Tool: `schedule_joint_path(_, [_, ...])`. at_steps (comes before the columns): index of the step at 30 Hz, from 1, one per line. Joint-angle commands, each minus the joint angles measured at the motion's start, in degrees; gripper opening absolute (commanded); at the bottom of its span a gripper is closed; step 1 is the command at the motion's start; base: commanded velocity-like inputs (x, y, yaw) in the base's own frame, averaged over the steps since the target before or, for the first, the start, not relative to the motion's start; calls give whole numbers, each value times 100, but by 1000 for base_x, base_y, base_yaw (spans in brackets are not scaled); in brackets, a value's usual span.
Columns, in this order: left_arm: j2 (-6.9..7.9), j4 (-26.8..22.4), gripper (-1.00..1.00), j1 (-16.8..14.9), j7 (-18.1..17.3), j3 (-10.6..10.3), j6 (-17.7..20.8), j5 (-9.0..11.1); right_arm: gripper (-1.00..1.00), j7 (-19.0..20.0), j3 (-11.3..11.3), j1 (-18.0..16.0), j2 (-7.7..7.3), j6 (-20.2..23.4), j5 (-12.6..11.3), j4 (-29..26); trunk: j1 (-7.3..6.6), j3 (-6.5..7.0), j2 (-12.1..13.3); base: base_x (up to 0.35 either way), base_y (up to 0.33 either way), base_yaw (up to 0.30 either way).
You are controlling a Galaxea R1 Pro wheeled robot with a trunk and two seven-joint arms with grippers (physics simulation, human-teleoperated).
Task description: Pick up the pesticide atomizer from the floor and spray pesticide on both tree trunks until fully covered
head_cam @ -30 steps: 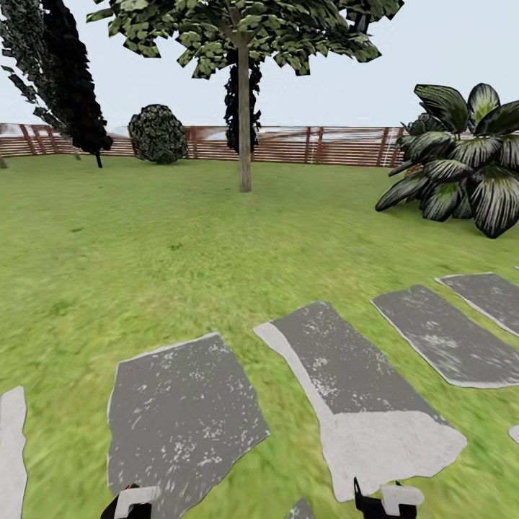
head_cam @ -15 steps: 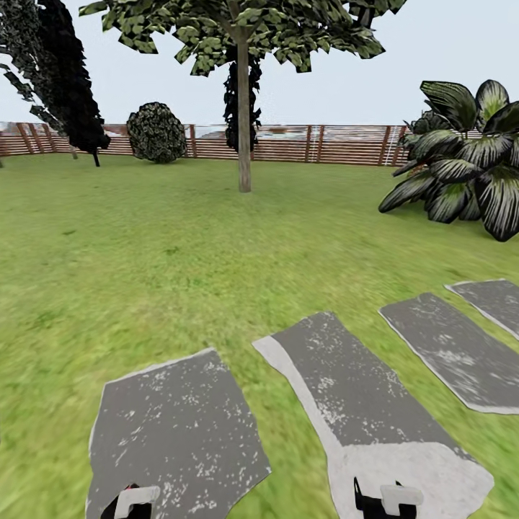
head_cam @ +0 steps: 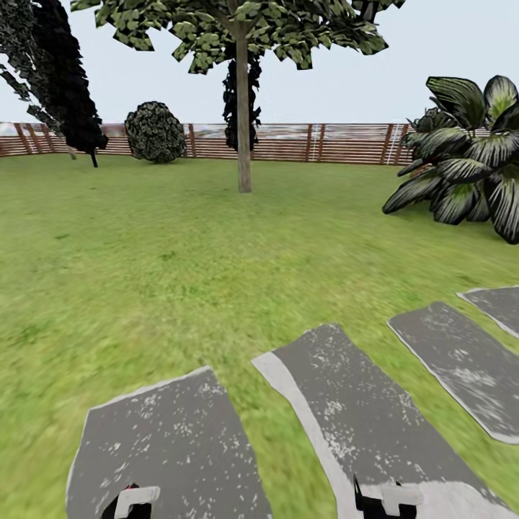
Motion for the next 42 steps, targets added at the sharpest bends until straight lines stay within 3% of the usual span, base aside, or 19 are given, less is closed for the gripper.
schedule_joint_path(1, [0,-1,-100,0,1,1,0,0,100,0,-1,0,0,0,0,3,0,0,0,338,0,0])
schedule_joint_path(42, [3,-1,-100,0,1,3,0,-4,100,0,-6,0,0,0,0,16,0,0,0,339,0,0])
